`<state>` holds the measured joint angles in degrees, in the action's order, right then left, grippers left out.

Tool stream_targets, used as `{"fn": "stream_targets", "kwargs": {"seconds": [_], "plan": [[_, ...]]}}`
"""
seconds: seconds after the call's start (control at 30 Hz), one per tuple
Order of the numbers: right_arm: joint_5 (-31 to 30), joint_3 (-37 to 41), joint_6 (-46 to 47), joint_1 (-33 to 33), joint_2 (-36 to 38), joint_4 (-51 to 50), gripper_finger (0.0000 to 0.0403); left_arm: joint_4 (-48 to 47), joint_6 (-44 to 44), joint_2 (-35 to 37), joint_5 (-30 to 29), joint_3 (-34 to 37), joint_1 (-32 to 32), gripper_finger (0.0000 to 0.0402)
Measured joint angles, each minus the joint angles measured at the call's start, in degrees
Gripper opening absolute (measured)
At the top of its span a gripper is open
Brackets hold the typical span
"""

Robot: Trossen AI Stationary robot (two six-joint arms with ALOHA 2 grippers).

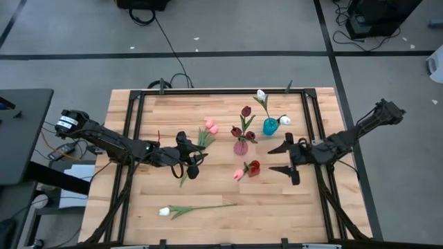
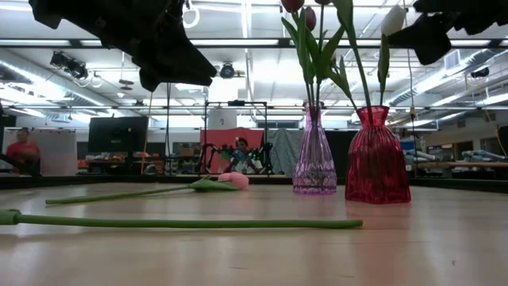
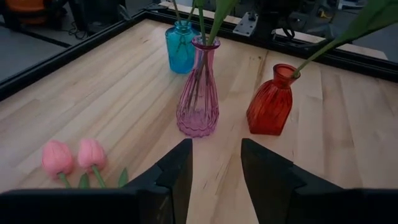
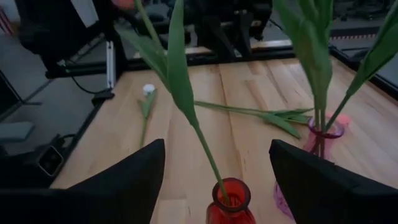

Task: Sort flowers into vase by color
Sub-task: Put the pink flower into the red vase

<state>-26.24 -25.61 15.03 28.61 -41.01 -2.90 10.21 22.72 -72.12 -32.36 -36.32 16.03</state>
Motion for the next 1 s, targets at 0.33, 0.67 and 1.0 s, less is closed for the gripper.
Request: {"fn": "stream_targets", "kwargs": {"seconds": [0.33,0.67,1.0], "plan": [[-0.18,-0.02,2.75,0.32,8.98,-7.92,0.0298,-10.69,9.49,-0.18,2.16,-0.04,-0.47,0.0142],[-4.20,-0.02,3.36,0.32,10.81,-11.01,0.0297,-14.15,16.52,-8.31,13.45,-0.74,-7.22,0.0142],[-7.16,-0.02,5.84,0.32,10.26,-11.06,0.0297,-31.48,16.46,-18.98,16.26,-11.26,-11.30,0.0142]]}}
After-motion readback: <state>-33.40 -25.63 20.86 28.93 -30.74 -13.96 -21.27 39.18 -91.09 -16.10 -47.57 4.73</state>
